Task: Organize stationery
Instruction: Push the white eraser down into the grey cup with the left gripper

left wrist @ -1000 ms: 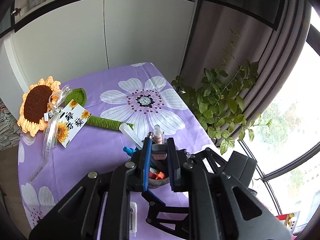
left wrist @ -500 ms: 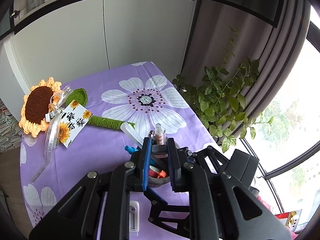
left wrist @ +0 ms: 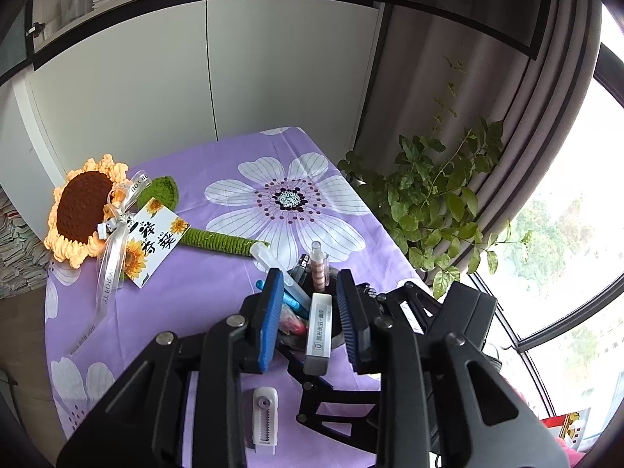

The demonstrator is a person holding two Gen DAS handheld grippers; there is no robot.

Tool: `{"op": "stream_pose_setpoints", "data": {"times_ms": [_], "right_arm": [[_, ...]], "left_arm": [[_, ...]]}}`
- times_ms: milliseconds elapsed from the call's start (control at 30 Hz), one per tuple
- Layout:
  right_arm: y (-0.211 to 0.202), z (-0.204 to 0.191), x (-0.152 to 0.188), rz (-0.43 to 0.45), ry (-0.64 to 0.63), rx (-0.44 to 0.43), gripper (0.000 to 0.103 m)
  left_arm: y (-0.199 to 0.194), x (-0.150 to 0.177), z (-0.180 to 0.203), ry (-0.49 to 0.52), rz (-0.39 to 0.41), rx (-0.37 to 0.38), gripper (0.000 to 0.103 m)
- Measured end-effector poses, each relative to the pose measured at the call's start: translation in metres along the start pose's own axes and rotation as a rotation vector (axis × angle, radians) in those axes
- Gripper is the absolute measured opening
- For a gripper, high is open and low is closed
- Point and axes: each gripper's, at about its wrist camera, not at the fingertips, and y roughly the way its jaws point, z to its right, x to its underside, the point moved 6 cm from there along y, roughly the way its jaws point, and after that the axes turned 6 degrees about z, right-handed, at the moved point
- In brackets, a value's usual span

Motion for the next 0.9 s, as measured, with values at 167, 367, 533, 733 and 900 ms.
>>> {"op": "stream_pose_setpoints", "data": {"times_ms": [167,367,533,733,900], "right_arm": [[0.0,0.0,0.0,-0.001,0.001,-0.002,0.073],[0.001,0.002,0.0,-0.003,0.003,-0.006,0.073],[-0.001,0.003,0.001,-0.001,0.007,-0.029,0.074],[-0.01,0.009,0.008,-0.009,-0.088,-0.051,0.076],[-0.007,0.015,0.005,0.007,-0.095,-0.113,0.076]], "left_arm": [[-0.021,0.011,-0.012,-0.017,0.023,-0.005,0.028],[-0.027,0.044,-0.022,-0.006,0.011,-0.003,0.031],[-0.017,0.063,-0.025,-0.001,-0.015,0.019,0.031],[-0.011,0.066,-0.016,0.034,-0.012,0.037,0.031],[-0.008,0.069,-0.005,0.067,-0.027,0.055,0.031]]}}
